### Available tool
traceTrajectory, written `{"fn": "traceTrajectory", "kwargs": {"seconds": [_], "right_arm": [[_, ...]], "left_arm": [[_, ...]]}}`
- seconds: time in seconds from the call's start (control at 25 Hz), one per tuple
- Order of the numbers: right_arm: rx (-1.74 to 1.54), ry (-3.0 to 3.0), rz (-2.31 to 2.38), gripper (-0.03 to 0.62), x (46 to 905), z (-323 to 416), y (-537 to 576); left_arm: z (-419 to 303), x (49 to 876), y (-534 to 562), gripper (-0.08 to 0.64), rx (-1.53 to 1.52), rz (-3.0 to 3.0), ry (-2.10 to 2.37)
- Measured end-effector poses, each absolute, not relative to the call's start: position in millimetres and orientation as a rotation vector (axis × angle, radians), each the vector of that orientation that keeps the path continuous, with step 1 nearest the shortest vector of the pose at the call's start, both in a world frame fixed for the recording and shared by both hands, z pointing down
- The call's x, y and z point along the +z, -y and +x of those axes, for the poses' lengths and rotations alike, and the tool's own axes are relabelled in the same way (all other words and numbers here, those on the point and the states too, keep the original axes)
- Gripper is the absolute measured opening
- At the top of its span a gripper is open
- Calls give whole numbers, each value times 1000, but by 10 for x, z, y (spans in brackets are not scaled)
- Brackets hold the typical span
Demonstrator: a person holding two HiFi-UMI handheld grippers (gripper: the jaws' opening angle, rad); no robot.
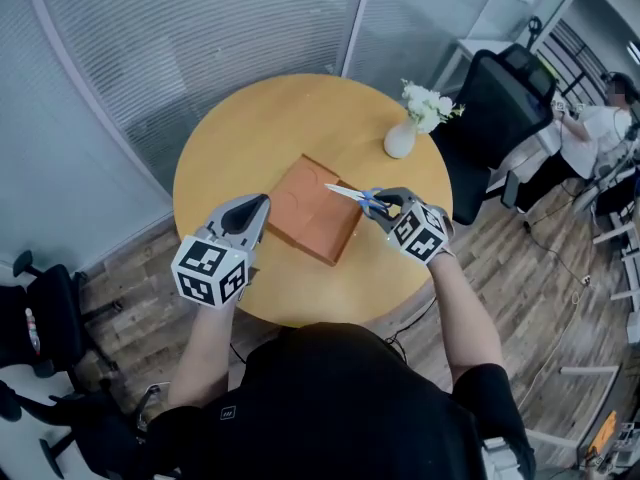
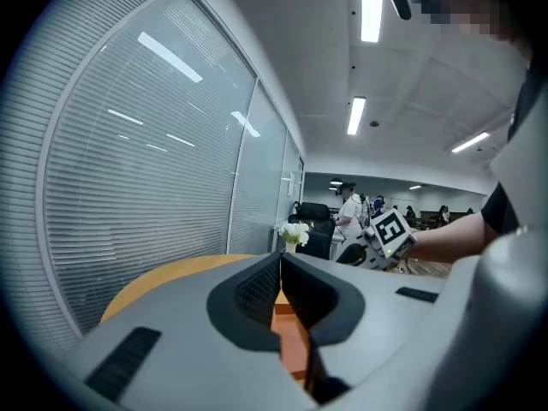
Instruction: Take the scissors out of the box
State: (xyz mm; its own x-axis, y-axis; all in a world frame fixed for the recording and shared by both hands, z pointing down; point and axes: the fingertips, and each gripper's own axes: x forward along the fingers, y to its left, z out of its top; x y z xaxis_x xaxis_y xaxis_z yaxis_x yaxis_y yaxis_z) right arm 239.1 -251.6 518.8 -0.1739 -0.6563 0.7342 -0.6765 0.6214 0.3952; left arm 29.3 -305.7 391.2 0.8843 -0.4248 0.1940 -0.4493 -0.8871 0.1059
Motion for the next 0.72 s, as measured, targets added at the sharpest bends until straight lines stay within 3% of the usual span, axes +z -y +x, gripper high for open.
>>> {"fn": "traceTrajectory", "kwargs": {"seconds": [0.72], "right_arm": [[-74,2307,1627,101,3657,2970,1687]], "left_arm": [[1191,3391,2719,15,202,2987,666]]}}
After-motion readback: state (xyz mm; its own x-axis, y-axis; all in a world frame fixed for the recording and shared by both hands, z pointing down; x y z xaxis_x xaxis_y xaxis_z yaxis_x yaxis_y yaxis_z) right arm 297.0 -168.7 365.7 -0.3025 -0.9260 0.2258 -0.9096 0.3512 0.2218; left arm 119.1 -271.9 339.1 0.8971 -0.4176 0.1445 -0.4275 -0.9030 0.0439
